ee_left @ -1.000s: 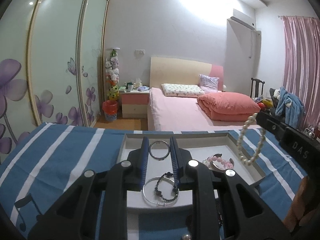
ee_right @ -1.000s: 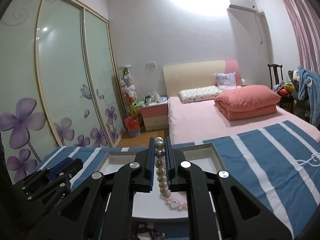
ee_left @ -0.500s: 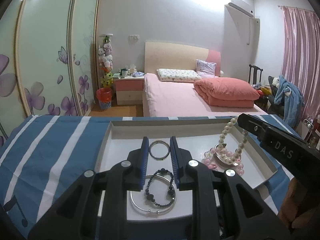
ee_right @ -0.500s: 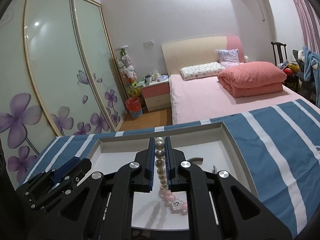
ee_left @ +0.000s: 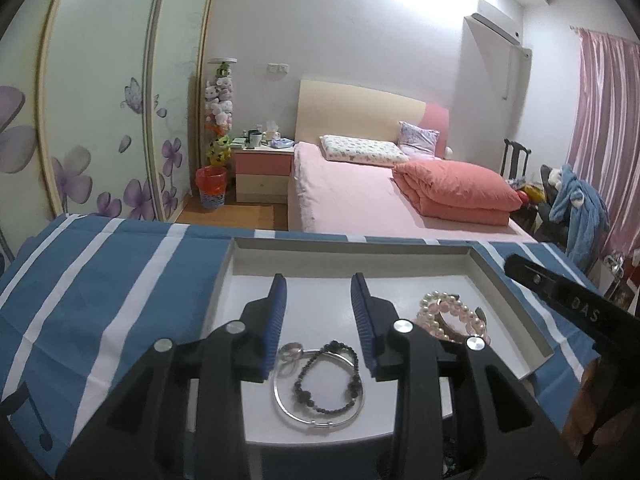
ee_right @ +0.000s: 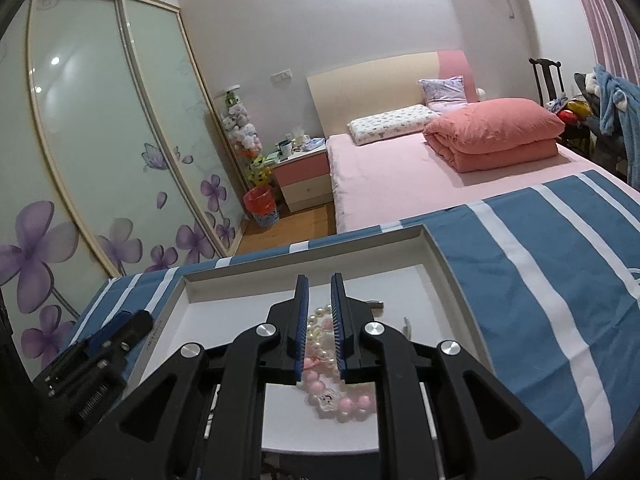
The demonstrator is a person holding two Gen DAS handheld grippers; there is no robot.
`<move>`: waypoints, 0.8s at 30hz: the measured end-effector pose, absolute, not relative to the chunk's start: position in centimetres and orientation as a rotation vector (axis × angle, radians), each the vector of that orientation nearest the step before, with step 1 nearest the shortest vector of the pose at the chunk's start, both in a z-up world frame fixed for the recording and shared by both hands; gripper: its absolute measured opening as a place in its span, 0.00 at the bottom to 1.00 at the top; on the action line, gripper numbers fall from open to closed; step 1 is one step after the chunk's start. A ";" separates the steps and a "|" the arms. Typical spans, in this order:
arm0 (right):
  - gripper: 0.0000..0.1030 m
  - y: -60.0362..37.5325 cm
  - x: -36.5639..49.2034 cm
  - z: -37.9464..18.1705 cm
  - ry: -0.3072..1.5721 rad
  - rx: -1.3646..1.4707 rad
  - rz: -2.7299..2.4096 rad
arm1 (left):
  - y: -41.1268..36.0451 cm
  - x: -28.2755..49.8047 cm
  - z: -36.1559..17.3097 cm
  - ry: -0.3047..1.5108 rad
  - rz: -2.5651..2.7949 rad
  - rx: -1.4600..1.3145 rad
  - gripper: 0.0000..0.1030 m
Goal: Organize jewelry
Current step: 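Open the right gripper to drop the pearl bracelet in the tray while the left releases the ring, then withdraw both grippers from the tray back over the remaining jewelry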
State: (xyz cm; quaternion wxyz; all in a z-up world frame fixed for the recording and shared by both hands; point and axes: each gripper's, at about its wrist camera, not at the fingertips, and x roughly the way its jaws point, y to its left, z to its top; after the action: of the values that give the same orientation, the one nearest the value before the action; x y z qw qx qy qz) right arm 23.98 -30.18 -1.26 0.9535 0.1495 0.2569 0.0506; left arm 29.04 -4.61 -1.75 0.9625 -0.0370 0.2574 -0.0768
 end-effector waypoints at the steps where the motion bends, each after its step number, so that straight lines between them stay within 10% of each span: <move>1: 0.12 -30.3 23.8 -1.2 0.521 0.302 0.102 | -4.5 29.0 -1.6 0.519 -0.152 -0.077 0.33; 24: 0.12 -31.2 18.1 -4.6 0.734 0.208 0.146 | -2.9 19.8 -3.1 0.632 -0.273 -0.022 0.43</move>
State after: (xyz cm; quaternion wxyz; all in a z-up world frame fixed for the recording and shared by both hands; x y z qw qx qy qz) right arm 18.06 -31.16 -4.56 0.9256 0.1013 0.3577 0.0711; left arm 19.79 -2.95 -3.12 0.9413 -0.0108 0.3096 -0.1339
